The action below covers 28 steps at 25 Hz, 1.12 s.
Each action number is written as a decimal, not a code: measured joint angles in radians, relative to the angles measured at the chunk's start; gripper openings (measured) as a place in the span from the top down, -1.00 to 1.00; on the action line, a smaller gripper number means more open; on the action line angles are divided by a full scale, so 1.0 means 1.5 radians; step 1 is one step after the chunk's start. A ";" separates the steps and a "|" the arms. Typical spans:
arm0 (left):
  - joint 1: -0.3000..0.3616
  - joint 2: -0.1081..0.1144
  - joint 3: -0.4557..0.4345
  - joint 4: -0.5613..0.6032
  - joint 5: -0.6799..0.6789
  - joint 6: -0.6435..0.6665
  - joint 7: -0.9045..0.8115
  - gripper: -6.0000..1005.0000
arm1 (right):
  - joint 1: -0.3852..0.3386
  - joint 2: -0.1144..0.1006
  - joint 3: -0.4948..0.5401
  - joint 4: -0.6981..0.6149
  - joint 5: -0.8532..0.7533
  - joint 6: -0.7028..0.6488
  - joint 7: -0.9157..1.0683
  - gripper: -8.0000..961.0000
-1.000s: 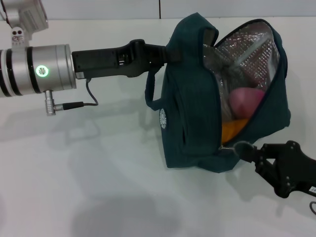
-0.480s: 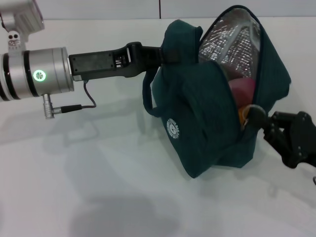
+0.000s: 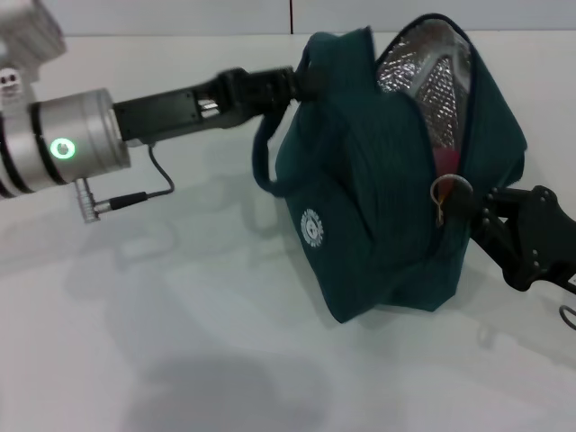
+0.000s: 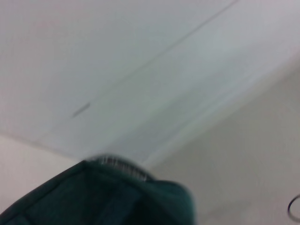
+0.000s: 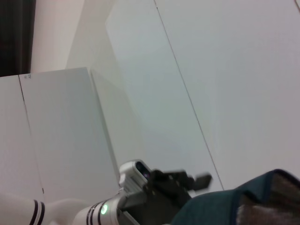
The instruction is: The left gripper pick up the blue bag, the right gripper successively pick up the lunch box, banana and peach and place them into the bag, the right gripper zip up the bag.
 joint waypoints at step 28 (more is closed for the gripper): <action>0.229 -0.001 0.000 -0.086 -0.034 0.145 0.525 -0.72 | 0.111 0.005 -0.013 0.000 0.002 0.064 0.027 0.95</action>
